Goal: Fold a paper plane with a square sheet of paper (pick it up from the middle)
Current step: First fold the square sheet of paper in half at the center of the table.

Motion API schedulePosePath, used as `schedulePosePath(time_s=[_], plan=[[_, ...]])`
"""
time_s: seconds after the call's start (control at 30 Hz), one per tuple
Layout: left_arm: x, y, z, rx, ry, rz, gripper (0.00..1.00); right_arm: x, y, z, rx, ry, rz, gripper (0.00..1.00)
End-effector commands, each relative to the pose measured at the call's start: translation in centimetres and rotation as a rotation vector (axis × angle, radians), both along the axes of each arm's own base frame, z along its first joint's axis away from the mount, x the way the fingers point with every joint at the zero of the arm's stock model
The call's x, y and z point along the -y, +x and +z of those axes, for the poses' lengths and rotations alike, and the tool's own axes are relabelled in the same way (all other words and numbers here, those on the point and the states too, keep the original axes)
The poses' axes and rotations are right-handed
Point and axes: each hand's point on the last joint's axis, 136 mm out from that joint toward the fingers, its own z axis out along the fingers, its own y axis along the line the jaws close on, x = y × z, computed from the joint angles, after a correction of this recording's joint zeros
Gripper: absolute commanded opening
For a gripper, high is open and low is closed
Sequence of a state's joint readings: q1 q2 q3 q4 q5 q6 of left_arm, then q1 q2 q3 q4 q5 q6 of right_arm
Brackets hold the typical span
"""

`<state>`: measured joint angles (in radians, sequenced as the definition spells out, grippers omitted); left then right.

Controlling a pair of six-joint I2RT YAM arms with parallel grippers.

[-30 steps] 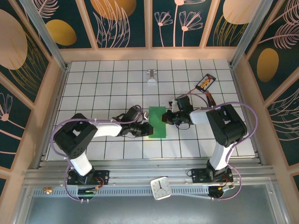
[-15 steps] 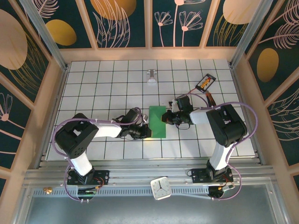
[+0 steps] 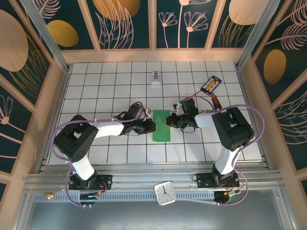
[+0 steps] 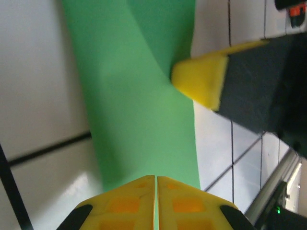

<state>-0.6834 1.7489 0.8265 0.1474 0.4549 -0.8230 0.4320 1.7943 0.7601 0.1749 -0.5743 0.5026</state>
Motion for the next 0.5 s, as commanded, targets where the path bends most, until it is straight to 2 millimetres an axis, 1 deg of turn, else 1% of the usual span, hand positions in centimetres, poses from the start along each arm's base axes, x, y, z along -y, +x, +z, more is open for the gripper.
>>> schedulePosePath(time_s=[0.0,0.1,0.17,0.27,0.3,0.33,0.47], plan=[[0.3,0.5,-1.6,-0.010,0.029,-0.016,0.11,5.8,-2.5,-6.5,-0.120,-0.297,-0.090,0.00],[-0.8,0.3,-3.3,-0.034,0.087,-0.010,0.10,5.9,-2.5,-6.5,-0.121,-0.297,-0.093,0.00],[-2.2,0.4,-4.2,-0.040,0.130,0.019,0.10,5.9,-2.5,-6.6,-0.122,-0.298,-0.093,0.00],[-3.9,0.6,-4.6,-0.031,0.183,0.043,0.10,5.8,-2.5,-6.6,-0.123,-0.299,-0.091,0.00],[-3.9,0.6,-4.3,-0.022,0.184,0.042,0.10,5.9,-2.5,-6.6,-0.122,-0.298,-0.091,0.00],[-3.7,0.8,-3.5,-0.004,0.167,0.035,0.12,5.9,-2.5,-6.5,-0.122,-0.299,-0.091,0.00],[-1.1,1.7,0.9,0.048,-0.006,0.025,0.18,5.8,-2.5,-6.5,-0.121,-0.298,-0.091,0.00]])
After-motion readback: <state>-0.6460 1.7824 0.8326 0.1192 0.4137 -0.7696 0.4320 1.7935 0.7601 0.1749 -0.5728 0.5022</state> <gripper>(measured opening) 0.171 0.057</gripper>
